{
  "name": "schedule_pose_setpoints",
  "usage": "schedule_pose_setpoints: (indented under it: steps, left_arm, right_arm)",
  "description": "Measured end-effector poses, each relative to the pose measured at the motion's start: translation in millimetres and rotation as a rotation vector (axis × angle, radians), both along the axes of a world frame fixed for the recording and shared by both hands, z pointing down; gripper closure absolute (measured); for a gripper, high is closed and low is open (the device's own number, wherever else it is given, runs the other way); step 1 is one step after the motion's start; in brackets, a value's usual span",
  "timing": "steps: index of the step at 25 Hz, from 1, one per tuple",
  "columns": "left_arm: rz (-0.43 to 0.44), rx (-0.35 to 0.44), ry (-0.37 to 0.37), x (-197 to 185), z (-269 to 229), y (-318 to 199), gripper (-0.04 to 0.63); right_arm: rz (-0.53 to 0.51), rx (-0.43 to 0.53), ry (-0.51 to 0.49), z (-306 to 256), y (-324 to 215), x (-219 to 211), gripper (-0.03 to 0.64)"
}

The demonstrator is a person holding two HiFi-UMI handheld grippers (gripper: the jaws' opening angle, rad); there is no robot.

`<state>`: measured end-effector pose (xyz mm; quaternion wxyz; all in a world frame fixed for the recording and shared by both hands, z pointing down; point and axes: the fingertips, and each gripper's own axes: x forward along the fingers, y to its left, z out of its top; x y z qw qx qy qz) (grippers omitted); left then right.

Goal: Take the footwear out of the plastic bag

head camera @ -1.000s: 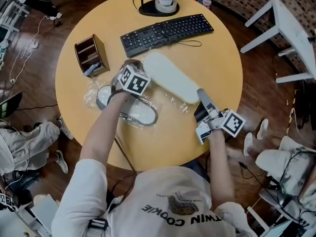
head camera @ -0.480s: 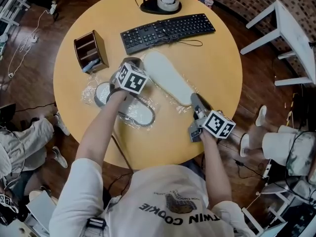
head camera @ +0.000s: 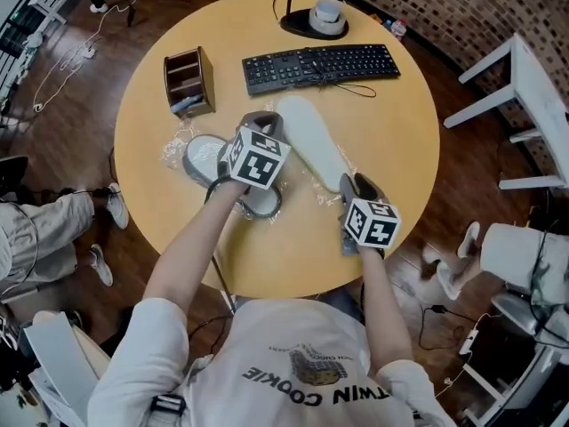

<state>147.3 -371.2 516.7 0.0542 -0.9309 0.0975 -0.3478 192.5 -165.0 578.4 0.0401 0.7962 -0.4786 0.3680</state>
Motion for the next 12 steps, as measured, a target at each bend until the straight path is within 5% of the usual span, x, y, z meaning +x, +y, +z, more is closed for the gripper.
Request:
schedule_pose_setpoints:
  steps: [12]
  left_arm:
    - [-0.156, -0.017, 0.119, -36.5, -34.4, 134.2, 0.589]
  right_arm:
    - [-0.314, 0.143, 0.071, -46.7, 44.5, -27.4, 0.495]
